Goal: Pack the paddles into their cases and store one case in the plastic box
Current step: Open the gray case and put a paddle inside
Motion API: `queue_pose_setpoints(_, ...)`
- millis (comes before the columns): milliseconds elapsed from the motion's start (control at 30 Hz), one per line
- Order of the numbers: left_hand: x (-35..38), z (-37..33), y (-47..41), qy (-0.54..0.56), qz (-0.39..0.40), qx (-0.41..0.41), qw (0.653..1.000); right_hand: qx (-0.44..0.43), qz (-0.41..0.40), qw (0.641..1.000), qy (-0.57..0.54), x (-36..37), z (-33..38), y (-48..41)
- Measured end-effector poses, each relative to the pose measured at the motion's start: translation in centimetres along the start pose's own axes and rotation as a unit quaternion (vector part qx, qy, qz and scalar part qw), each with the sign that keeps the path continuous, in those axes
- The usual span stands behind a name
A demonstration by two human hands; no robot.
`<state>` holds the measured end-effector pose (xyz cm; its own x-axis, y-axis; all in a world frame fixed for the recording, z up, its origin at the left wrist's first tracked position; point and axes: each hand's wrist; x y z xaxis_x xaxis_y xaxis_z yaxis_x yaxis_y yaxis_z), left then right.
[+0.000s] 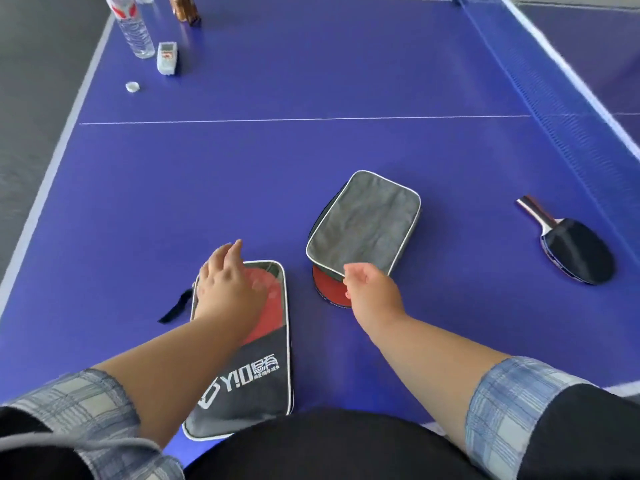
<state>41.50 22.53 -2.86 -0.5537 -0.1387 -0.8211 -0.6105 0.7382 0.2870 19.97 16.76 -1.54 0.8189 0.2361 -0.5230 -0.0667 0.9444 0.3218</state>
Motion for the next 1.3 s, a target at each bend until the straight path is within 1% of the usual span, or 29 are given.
queue_pose_setpoints(67, 1.4, -3.9, -0.7, 0.006, 0.05, 0.065, 0.997, 0.029, -0.076, 0.996, -0.024, -2.7, -1.0, -1.3)
queue_pose_setpoints(100, 2.2, -5.7, -1.0, 0.0, 0.081, 0.083, 0.993, 0.044, -0.093, 0.994, -0.04, -3.8, -1.6, -2.0)
queue_pose_setpoints(167, 3.9, -8.8, -1.6, -0.015, 0.141, 0.074, 0.987, 0.073, -0.088, 0.992, -0.047, -5.6, -2.9, -3.3)
queue_pose_setpoints(233, 5.4, -11.0, -2.2, -0.02, 0.174, 0.026, 0.984, 0.106, -0.049, 0.991, -0.071, -6.8, -4.4, -4.6)
queue_pose_setpoints(300, 6.5, -12.4, -2.6, -0.025, 0.184, -0.008, 0.983, 0.131, 0.004, 0.987, -0.092, -7.5, -5.6, -5.8)
queue_pose_setpoints(367, 7.4, -13.3, -3.2, -0.049, 0.176, -0.019, 0.983, 0.148, 0.046, 0.982, -0.108, -8.0, -6.4, -7.0)
queue_pose_setpoints(467, 7.8, -13.6, -3.8, -0.084, 0.158, -0.041, 0.983, 0.155, 0.093, 0.971, -0.155, -7.7, -7.4, -8.4)
queue_pose_setpoints(533, 7.8, -13.7, -3.5, -0.067, 0.166, -0.061, 0.982, 0.169, 0.111, 0.963, -0.176, -7.3, -7.5, -8.7)
queue_pose_setpoints(633, 8.3, -14.2, -1.7, -0.022, 0.171, -0.072, 0.982, 0.191, 0.091, 0.962, -0.175, -7.7, -7.8, -8.7)
queue_pose_setpoints(800, 10.2, -15.9, 3.6, 0.067, 0.15, -0.108, 0.981, 0.238, 0.062, 0.946, -0.211, -10.6, -8.9, -8.6)
queue_pose_setpoints(967, 10.6, -16.9, 7.4, 0.083, 0.106, -0.113, 0.984, 0.233, 0.058, 0.949, -0.205, -13.7, -10.8, -7.1)
queue_pose_setpoints(1100, 10.8, -16.1, 9.9, 0.12, 0.149, -0.113, 0.975, 0.212, 0.067, 0.956, -0.193, -15.2, -12.5, -4.7)
queue_pose_setpoints(1200, 11.3, -15.1, 12.2, 0.065, 0.205, -0.084, 0.973, 0.185, 0.048, 0.972, -0.139, -16.6, -13.7, -2.2)
queue_pose_setpoints(1300, 12.6, -13.9, 14.9, -0.028, 0.281, -0.04, 0.959, 0.179, 0.016, 0.979, -0.097, -17.8, -15.6, 0.9)
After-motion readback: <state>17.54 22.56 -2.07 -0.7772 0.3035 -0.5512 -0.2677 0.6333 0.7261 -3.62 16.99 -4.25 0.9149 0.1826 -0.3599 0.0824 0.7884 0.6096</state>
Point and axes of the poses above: each hand's wrist, its own y-axis away from the middle knuckle, its own x-axis out of the palm, z = x × y, and after that the axes turned 9 degrees about -x, right-handed
